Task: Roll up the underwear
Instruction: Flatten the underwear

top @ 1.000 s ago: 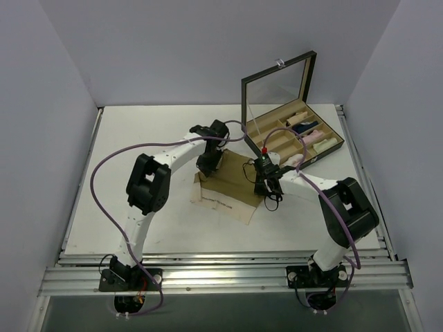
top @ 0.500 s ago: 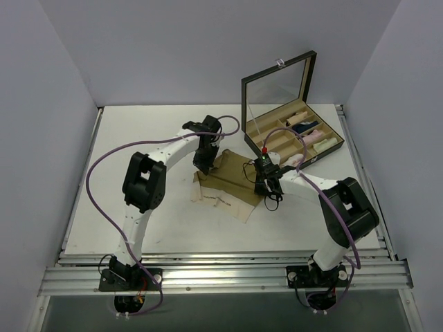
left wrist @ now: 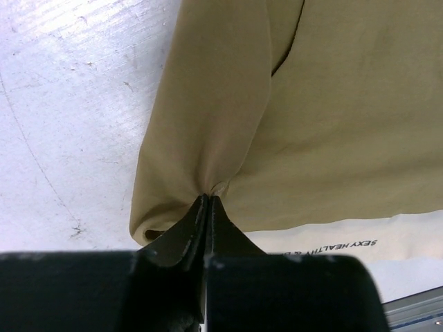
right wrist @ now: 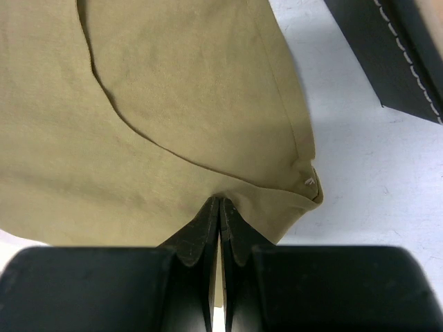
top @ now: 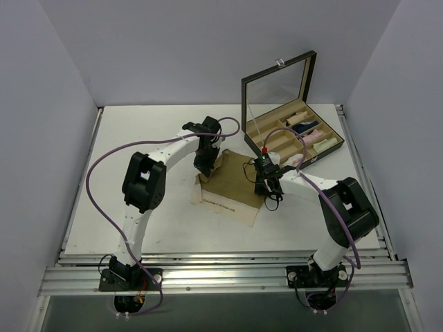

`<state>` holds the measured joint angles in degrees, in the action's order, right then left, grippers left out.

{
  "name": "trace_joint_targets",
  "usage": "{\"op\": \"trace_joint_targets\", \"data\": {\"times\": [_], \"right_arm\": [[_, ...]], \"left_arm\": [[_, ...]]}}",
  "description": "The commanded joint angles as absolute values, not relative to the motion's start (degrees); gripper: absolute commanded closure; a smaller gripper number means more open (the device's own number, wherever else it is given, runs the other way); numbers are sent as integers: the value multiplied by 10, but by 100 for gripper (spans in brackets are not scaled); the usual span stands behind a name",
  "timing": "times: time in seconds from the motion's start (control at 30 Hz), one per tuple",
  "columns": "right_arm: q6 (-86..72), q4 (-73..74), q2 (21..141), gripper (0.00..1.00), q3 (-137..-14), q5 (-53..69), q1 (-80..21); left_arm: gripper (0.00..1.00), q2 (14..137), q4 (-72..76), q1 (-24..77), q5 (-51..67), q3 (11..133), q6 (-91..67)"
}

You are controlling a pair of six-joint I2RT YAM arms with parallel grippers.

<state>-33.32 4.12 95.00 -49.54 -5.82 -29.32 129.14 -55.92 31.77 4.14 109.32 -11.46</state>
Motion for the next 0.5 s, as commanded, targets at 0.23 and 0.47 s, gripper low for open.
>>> {"op": "trace_joint_targets", "data": {"times": [0.23,0.47], "right_arm": [[-325,115,954,100,-487,-87,-286],[-324,116,955,100,-486,-88,-287]], "left_arm": [[98,1256,-555,313,55,1100,-110],[98,1252,-539,286,41,1107,-129]]}}
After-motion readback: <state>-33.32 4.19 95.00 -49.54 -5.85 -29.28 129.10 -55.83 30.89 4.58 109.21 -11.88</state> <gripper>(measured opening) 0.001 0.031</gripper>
